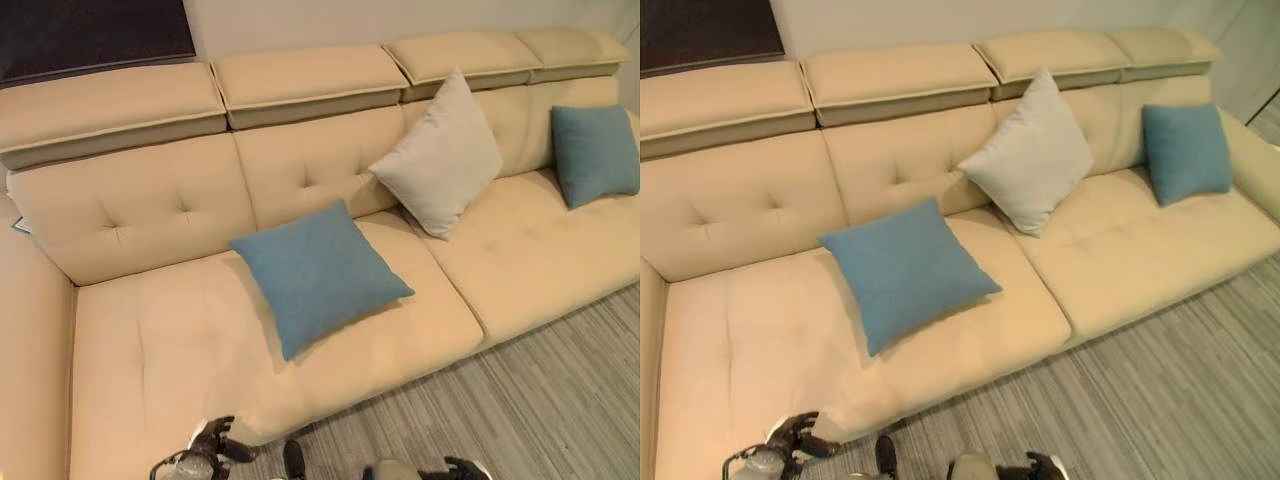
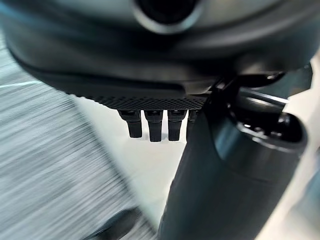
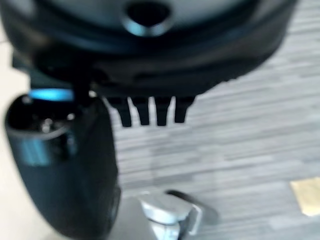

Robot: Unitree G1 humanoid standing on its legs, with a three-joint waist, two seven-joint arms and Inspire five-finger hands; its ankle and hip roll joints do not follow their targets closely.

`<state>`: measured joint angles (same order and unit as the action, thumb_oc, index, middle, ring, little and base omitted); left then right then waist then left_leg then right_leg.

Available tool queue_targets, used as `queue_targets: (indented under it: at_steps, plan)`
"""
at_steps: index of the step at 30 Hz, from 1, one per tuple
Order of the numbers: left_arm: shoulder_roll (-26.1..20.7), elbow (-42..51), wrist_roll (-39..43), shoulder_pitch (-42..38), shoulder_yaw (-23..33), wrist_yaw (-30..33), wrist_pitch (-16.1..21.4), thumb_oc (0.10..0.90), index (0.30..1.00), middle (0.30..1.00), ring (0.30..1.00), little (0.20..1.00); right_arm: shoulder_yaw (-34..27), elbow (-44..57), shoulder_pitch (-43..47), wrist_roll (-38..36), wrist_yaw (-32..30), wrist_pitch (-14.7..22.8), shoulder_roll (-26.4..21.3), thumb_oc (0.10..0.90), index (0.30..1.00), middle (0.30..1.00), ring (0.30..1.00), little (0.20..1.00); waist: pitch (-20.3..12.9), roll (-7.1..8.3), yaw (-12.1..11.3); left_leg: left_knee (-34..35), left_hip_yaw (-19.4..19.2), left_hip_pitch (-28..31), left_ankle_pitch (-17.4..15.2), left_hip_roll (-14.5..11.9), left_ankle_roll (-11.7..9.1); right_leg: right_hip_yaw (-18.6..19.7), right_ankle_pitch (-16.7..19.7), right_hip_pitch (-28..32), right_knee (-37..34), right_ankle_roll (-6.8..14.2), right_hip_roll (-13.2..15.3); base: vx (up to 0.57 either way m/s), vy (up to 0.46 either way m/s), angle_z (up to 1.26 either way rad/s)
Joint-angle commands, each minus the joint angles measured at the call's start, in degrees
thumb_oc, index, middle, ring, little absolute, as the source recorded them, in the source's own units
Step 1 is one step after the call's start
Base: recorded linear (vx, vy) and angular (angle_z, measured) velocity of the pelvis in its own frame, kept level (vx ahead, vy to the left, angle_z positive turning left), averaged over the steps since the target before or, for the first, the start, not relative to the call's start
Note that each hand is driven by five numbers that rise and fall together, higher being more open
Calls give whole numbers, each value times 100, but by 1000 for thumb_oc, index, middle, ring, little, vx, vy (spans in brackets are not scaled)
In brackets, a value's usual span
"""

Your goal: Pick up all the scattered cushions and arrange them neatly on the sofa.

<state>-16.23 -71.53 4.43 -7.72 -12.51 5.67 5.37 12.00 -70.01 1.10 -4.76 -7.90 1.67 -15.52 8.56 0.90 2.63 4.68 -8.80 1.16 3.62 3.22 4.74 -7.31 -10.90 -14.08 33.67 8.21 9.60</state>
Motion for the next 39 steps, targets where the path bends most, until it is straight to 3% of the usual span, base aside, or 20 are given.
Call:
queue_targets:
  at_steps: [1, 5, 6, 18, 23, 28, 32, 39]
  plan:
    - [-144, -73, 70, 191, 311, 52, 31, 800, 900, 900, 900, 900, 42, 4, 445, 22, -65, 110, -286, 800, 900, 900, 900, 900, 302, -86, -73, -503, 130, -240, -720, -206, -324, 125, 605, 842, -1839, -139, -203, 175, -79, 41]
    - [-134, -97, 134, 198, 387, 83, 51, 800, 900, 900, 900, 900, 20, 8, 442, -21, -72, 98, -274, 800, 900, 900, 900, 900, 343, 0, -8, -508, 272, -67, -820, -159, -376, 403, 924, 741, -2673, -47, -152, 130, -112, 30]
    - [-128, -107, 179, 213, 460, 104, 77, 800, 900, 900, 900, 900, -4, -6, 418, -30, -85, 106, -268, 800, 900, 900, 900, 900, 320, 83, -31, -556, 289, -48, -868, -121, -401, 404, 1002, 892, -2963, -5, -104, 73, -114, 24]
    - [-110, 79, 485, 260, 645, 162, 184, 800, 900, 900, 900, 900, -144, -42, 277, -159, -192, 254, -424, 800, 900, 900, 900, 900, -25, 182, -128, 13, 346, 251, -589, -382, -670, 69, 1023, 1659, -3835, -132, -372, 50, -141, 6]
    - [49, 637, 711, 183, 636, 627, 314, 800, 900, 900, 900, 900, -519, 408, 291, -311, -438, 438, -867, 800, 900, 900, 900, 900, -53, 248, -102, 32, 352, 222, -509, -523, -796, -59, 927, 1742, -3867, -169, -459, 14, -114, 7]
    - [22, 1414, 819, 113, 521, 847, 454, 800, 900, 900, 900, 900, -867, 1231, 443, -156, -706, 529, -1716, 800, 900, 900, 900, 900, -74, 224, -36, 32, 307, 268, -518, -605, -860, -94, 861, 1774, -3867, -183, -520, 32, -75, 2]
    - [0, 2171, 1127, 165, 571, 920, 567, 800, 900, 900, 900, 900, -1039, 1758, 721, -135, -888, 538, -2127, 800, 900, 900, 900, 900, -28, 159, -34, 32, 315, 204, -486, -655, -912, -148, 835, 1729, -3867, -187, -544, 9, -52, 4]
    - [103, 3151, 1598, 112, 585, 1094, 753, 800, 900, 900, 900, 900, -1191, 2413, 1224, -922, -1096, 777, -2125, 800, 900, 900, 900, 900, 105, 42, -69, 32, 375, -74, -402, -708, -989, -266, 822, 1490, -3867, -207, -570, -26, -75, 11]
